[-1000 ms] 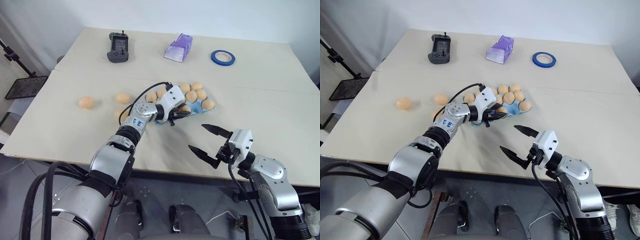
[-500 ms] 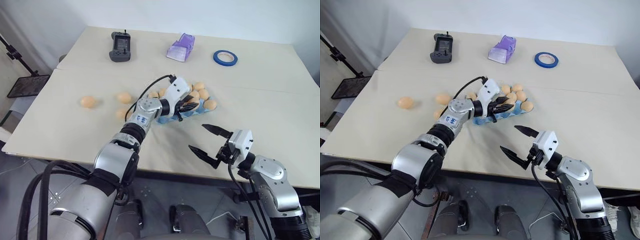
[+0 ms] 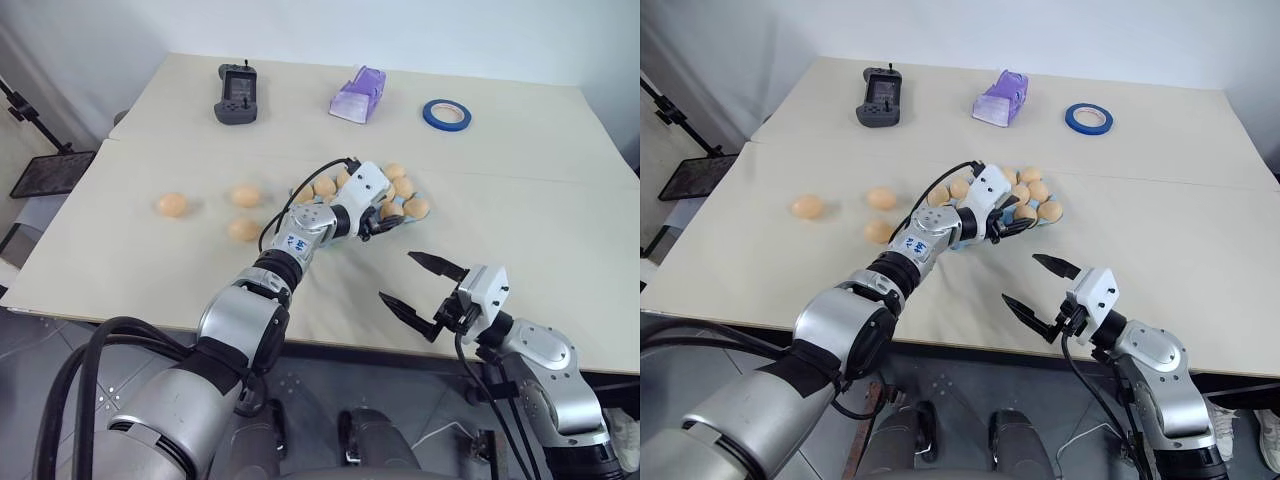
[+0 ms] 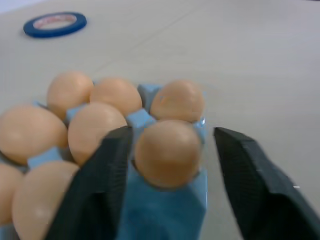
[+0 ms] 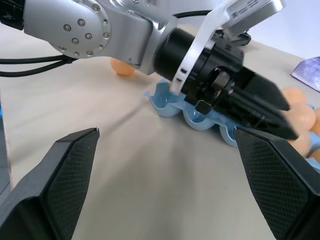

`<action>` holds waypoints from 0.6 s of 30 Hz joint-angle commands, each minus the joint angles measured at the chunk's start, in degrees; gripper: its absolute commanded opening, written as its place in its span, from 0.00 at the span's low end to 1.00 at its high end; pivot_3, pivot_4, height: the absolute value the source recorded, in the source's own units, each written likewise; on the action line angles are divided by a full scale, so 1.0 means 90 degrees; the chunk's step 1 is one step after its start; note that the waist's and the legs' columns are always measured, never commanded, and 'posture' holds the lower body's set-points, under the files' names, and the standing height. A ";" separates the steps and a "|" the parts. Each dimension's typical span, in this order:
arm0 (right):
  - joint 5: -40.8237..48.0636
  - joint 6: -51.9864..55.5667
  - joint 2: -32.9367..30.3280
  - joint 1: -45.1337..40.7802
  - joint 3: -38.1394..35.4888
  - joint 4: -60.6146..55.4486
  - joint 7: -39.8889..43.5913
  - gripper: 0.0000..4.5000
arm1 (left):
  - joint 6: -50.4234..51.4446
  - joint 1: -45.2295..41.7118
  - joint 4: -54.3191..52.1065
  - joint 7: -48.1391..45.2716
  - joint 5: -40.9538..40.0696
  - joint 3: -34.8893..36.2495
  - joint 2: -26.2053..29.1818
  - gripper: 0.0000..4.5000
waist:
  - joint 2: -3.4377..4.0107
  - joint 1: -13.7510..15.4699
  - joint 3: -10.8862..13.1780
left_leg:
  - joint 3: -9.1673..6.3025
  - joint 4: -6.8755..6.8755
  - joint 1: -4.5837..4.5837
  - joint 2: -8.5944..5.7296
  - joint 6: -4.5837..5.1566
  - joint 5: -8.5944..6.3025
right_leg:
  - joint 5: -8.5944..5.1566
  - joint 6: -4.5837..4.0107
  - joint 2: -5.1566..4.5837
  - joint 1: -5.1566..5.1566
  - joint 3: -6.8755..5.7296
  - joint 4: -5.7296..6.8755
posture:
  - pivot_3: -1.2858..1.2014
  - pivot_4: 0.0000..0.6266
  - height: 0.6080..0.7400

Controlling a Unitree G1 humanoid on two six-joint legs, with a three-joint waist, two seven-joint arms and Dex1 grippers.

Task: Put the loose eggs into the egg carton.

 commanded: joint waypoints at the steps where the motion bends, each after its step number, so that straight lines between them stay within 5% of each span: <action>1: 0.0062 -0.0159 0.0033 0.0062 -0.0139 -0.0195 -0.0025 1.00 | -0.0381 -0.0151 -0.0242 -0.0130 0.0025 -0.0016 0.0089 0.96 | 0.0000 -0.0002 0.0000 | 0.0000 -0.0001 0.0000 0.0000 0.0000 0.0000 | 0.0000 0.0000 -0.0001 0.0000 0.0001 0.0000 | 0.52 0.24 1.00; 7: 0.0095 -0.0290 0.0019 0.0035 -0.0130 -0.0023 0.0116 1.00 | -0.0978 0.0095 -0.0778 -0.1201 -0.0324 0.0136 0.0468 0.96 | 0.0001 -0.0006 0.0000 | 0.0003 -0.0005 0.0001 0.0003 -0.0009 -0.0002 | 0.0000 0.0000 0.0003 0.0000 -0.0002 0.0001 | 0.52 0.24 1.00; 12: 0.0140 -0.0466 0.0015 -0.0158 -0.0070 0.0326 0.0419 1.00 | -0.1513 0.1412 -0.2207 -0.1981 -0.0711 0.0198 0.1314 0.96 | 0.0006 -0.0072 -0.0003 | 0.0028 -0.0020 0.0023 0.0009 -0.0003 0.0003 | 0.0000 0.0000 0.0007 0.0003 0.0003 0.0004 | 0.52 0.24 1.00; 18: 0.0185 -0.0591 -0.0014 -0.0474 -0.0064 0.0703 0.0762 1.00 | -0.0673 0.3391 -0.4995 -0.2154 -0.1585 0.0610 0.2288 0.96 | 0.0005 -0.0074 -0.0003 | 0.0021 -0.0020 0.0019 0.0020 -0.0017 0.0018 | -0.0001 -0.0002 0.0010 -0.0001 0.0017 0.0017 | 0.52 0.24 1.00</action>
